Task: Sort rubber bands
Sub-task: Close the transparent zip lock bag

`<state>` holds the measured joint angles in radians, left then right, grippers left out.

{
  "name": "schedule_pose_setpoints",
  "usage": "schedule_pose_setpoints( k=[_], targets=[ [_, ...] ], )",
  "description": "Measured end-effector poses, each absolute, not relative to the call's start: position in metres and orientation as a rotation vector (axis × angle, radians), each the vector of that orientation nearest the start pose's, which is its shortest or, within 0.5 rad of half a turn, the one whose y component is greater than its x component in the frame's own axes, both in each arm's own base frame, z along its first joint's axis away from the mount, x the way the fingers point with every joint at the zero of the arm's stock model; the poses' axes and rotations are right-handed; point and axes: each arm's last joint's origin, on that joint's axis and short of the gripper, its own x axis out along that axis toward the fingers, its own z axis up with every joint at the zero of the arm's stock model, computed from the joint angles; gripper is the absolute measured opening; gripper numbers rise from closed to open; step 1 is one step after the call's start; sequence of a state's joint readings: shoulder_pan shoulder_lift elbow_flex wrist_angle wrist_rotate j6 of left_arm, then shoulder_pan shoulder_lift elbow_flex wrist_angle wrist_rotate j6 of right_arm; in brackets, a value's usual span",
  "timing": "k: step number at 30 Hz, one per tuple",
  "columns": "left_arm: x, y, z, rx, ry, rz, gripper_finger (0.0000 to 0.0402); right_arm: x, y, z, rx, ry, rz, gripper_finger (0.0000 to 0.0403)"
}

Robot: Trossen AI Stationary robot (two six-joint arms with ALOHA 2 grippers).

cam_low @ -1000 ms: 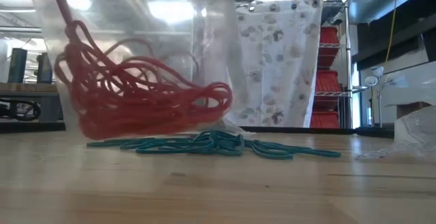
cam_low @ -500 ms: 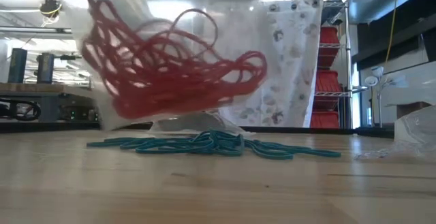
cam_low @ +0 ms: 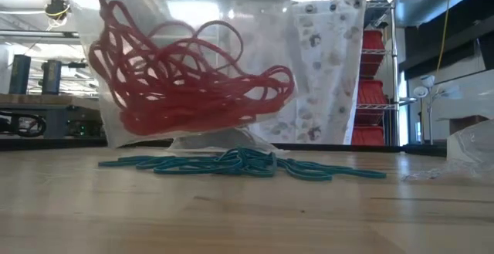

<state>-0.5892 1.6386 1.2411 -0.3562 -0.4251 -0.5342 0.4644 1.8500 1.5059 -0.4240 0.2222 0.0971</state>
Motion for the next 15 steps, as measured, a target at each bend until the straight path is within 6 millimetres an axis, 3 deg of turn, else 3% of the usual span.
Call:
schedule_pose_setpoints(
  k=[15],
  targets=[
    [0.296, -0.1865, 0.259, -0.215, 0.751, 0.065, 0.0, 0.3643, 0.1775, 0.264, -0.208, 0.794, 0.167, 0.0001]
  ],
)
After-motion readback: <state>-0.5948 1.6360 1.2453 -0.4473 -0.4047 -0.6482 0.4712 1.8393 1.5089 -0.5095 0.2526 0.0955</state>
